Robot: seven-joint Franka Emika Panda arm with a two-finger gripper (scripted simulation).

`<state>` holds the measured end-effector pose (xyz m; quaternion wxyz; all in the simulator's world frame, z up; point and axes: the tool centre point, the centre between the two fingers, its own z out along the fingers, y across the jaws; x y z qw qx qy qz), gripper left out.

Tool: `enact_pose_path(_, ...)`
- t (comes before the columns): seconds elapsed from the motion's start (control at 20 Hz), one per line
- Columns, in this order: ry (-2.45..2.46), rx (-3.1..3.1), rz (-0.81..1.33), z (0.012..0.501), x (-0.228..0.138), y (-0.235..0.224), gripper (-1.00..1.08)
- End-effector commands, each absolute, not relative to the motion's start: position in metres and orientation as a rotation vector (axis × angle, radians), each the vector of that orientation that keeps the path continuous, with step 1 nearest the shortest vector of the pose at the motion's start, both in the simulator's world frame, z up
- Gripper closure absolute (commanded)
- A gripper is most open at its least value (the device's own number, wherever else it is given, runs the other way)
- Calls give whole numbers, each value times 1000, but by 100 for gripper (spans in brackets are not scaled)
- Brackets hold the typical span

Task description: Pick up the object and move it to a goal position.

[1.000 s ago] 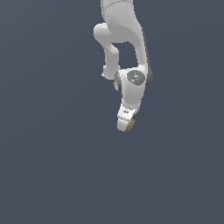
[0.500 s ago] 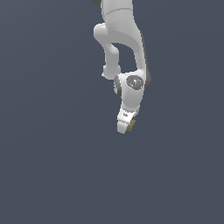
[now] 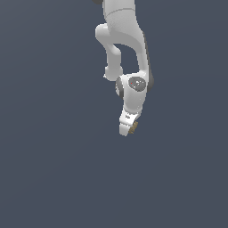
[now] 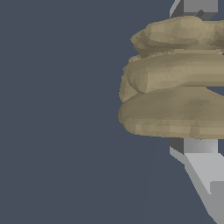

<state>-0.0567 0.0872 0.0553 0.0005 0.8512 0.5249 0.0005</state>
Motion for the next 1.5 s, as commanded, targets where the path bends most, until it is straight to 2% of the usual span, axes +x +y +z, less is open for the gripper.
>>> enact_pose_path(0.0,1648,2673,1,55,-56,85,108)
enact_pose_path(0.5,1648,2673,1,61,-42,32,108)
enact_pose_path(1.2,1649,2674,1,75,4,-120,108)
enact_pose_path(1.45,1649,2674,1,79,17,-161,108)
